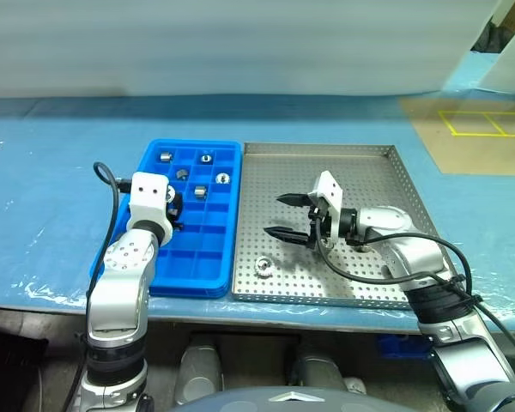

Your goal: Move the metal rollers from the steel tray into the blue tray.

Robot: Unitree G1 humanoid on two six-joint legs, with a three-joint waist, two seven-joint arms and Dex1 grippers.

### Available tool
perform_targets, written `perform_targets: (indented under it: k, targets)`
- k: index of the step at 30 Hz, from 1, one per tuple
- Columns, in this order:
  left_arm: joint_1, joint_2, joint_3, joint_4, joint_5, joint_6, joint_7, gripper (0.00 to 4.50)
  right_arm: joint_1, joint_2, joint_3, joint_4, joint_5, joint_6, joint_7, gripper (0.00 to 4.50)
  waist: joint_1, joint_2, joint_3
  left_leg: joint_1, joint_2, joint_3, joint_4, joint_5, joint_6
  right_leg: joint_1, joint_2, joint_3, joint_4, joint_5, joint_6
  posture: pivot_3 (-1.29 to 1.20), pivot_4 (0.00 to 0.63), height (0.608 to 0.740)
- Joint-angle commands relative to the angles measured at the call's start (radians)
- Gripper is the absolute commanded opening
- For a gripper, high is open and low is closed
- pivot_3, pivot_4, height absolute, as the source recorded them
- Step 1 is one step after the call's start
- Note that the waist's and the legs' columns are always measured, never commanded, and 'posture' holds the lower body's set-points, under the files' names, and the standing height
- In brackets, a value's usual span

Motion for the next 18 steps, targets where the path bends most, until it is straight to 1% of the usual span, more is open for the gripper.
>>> perform_targets:
  k: [1,10,18]
  targets:
    - [0.014,-0.007,0.036,-0.050,-0.004,-0.009,0.036,1.86,-0.031,0.007,0.007,0.011,-0.006,-0.030,0.033,4.50,0.009,0.000,0.000,-0.001,0.000,0.000,0.000,0.000,0.000,-0.001,0.000,0.000,0.000,0.000,0.000,0.20,0.150,0.740]
    - [0.068,-0.028,0.048,-0.062,-0.010,0.013,0.095,1.86,-0.033,0.018,0.005,0.031,-0.026,-0.046,0.048,4.50,0.025,0.000,0.000,-0.004,0.000,0.000,0.000,0.000,0.000,-0.004,0.000,0.000,0.001,0.000,0.000,0.20,0.150,0.740]
    - [0.095,-0.044,0.076,-0.074,-0.008,0.041,0.140,1.86,-0.015,0.009,0.002,0.021,-0.032,-0.042,0.049,4.50,0.026,0.000,0.000,-0.004,0.000,0.000,0.000,0.000,-0.001,-0.004,0.000,0.000,0.001,0.000,0.000,0.19,0.150,0.740]
